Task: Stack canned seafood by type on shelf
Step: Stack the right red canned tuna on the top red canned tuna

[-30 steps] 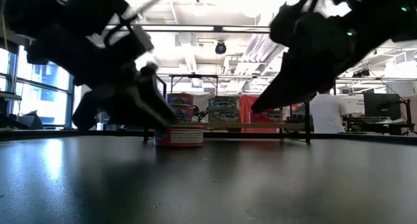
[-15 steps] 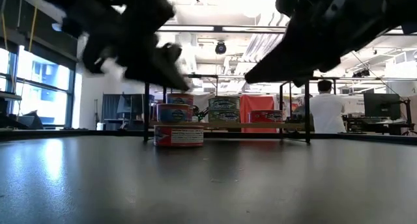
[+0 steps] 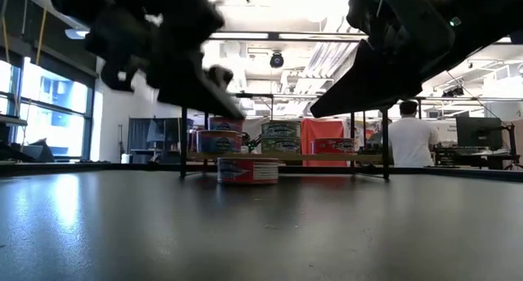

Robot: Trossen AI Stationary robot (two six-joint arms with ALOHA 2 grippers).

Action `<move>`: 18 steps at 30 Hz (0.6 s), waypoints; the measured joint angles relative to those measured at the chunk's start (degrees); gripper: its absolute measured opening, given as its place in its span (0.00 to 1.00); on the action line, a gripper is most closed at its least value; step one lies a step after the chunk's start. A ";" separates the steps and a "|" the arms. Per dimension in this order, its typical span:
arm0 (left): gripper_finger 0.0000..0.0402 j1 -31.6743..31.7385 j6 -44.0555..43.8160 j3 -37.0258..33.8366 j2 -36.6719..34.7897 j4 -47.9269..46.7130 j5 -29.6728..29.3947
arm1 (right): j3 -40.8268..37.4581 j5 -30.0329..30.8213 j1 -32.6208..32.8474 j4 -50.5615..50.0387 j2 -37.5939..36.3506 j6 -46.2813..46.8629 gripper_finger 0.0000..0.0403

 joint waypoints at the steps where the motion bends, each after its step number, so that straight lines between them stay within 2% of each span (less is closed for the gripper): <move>1: 0.18 -0.45 1.95 0.04 -0.25 0.40 -0.22 | 0.00 -0.06 0.01 -0.32 -0.02 0.08 0.00; 3: 0.18 -1.28 6.06 -0.14 -0.71 -1.64 -3.80 | 0.00 -0.05 0.00 -0.60 -0.02 0.16 0.00; 5: 0.19 -1.86 10.32 -0.10 -0.92 -3.29 -10.05 | 0.00 0.10 0.00 -0.65 -0.02 0.59 0.00; 10: 0.28 -0.99 18.93 -0.15 1.11 -7.46 -23.13 | 0.00 0.90 0.00 -0.49 -0.02 0.54 0.00; 12: 0.31 0.35 19.58 -0.15 2.30 -7.03 -22.11 | 0.00 0.98 0.00 -0.22 -0.02 0.54 0.00; 15: 0.31 1.93 21.68 -0.15 4.55 -6.91 -16.24 | 0.00 0.94 0.00 0.91 -0.02 0.42 0.00; 18: 0.26 2.46 21.76 0.04 6.22 -3.98 -14.75 | 0.00 0.88 0.00 2.45 -0.02 -0.22 0.00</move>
